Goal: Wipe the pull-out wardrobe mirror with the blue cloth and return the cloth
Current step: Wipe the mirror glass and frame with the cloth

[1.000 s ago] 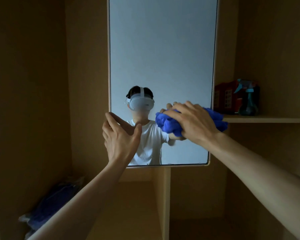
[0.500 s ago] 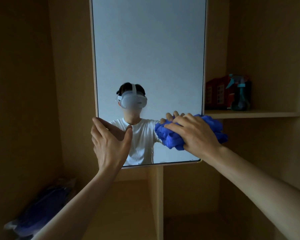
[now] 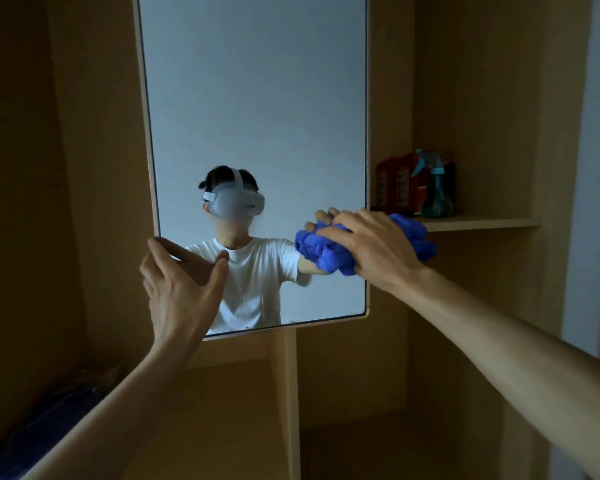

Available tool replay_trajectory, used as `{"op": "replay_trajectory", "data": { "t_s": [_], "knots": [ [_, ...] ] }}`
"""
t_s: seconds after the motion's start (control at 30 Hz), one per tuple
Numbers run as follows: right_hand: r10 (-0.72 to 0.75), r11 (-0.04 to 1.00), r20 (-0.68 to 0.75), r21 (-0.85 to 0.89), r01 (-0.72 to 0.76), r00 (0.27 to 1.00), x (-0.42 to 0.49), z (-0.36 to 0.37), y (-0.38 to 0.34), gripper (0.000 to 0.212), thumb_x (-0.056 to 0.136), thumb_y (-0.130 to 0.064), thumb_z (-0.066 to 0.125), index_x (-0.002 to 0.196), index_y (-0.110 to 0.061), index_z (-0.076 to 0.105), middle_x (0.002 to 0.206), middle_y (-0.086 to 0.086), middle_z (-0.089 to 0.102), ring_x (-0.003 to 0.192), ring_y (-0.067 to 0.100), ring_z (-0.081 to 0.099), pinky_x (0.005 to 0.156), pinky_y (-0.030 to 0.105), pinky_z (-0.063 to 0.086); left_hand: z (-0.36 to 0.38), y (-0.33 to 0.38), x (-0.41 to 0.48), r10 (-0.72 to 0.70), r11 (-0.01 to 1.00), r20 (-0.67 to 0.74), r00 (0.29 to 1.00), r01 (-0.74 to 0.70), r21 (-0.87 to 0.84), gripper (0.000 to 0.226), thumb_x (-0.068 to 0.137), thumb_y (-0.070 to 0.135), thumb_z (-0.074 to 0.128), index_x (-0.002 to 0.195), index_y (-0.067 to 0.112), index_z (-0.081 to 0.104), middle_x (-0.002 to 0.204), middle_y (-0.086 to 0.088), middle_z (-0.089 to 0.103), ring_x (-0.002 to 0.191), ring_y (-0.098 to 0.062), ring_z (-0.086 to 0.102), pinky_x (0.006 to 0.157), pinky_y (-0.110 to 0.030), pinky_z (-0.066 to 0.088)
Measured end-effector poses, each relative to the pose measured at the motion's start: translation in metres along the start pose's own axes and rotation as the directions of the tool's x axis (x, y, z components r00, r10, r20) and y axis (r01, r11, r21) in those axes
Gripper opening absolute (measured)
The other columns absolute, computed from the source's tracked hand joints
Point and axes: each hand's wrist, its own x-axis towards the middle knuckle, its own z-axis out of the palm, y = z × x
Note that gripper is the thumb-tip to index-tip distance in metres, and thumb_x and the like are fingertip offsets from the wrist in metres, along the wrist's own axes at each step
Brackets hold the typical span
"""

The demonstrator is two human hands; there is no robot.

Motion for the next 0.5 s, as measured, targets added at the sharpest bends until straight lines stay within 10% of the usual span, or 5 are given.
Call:
{"op": "replay_trajectory", "data": {
  "t_s": [0.5],
  "knots": [
    [0.126, 0.989, -0.063, 0.084, -0.120, 0.990, -0.055, 0.043, -0.007, 0.047, 0.081, -0.014, 0.058, 0.127, -0.020, 0.063, 0.108, -0.001, 0.063, 0.091, 0.023, 0.059, 0.075, 0.040, 0.050, 0.003, 0.000, -0.002, 0.019, 1.000, -0.037, 0.999, -0.020, -0.016, 0.103, 0.091, 0.055, 0.064, 0.161, 0.015, 0.000, 0.164, -0.009, 0.011, 0.150, -0.033, 0.019, 0.114, -0.057, 0.034]
  ]
}}
